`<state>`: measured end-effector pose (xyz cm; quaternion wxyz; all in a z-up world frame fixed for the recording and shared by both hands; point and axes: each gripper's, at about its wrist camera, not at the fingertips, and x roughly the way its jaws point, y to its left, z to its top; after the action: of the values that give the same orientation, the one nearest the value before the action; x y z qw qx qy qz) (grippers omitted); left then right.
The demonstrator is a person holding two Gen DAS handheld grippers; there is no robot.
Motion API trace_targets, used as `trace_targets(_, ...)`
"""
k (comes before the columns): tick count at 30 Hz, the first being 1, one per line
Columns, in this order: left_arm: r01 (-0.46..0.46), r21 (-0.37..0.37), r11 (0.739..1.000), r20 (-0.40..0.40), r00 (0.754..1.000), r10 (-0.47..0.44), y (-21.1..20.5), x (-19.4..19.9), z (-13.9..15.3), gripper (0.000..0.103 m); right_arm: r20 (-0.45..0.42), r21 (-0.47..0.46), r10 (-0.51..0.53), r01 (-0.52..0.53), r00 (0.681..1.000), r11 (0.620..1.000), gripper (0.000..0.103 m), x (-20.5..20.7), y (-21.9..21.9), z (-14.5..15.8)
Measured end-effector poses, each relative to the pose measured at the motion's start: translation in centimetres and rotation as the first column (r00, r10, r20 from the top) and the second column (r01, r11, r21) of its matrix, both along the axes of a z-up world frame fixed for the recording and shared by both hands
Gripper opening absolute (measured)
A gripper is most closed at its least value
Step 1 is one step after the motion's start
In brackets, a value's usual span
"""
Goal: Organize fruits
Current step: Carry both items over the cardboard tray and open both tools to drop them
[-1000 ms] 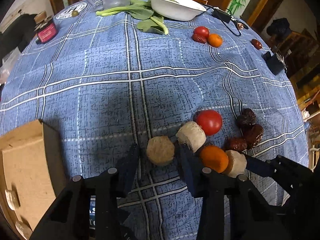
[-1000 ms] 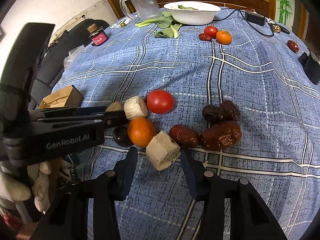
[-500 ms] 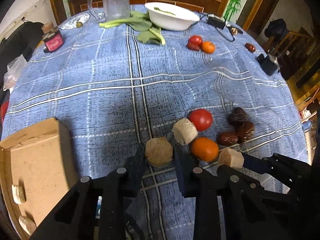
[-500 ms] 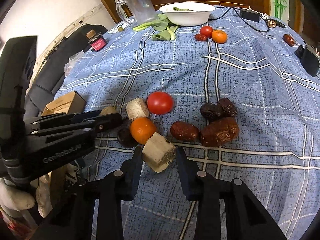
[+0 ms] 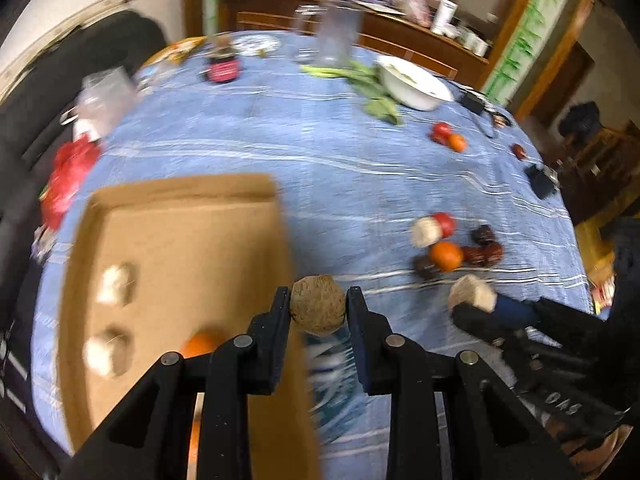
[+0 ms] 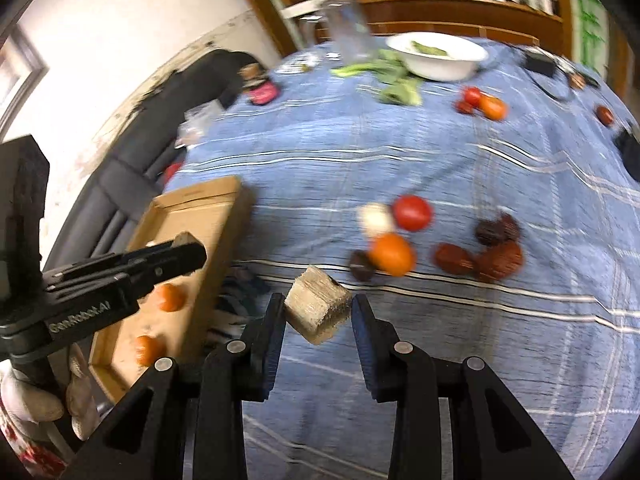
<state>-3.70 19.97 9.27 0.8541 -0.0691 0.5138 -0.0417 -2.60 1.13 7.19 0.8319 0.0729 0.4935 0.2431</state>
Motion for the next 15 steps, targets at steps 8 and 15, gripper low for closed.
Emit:
trace_targets(8,-0.132,0.056,0.99,-0.057,0.989,0.135,8.0,-4.5,-1.5,0.027,0.021,0.005,0.171,-0.171,0.985,0.985,0.037,-1.8,8.3,1.0)
trace_targets(15,-0.15,0.097,0.984,-0.115,0.98,0.161,11.4,-6.4,-3.8,0.027,-0.018,-0.015,0.273,-0.273,0.962,0.962,0.037,-2.9,14.1,-0.8)
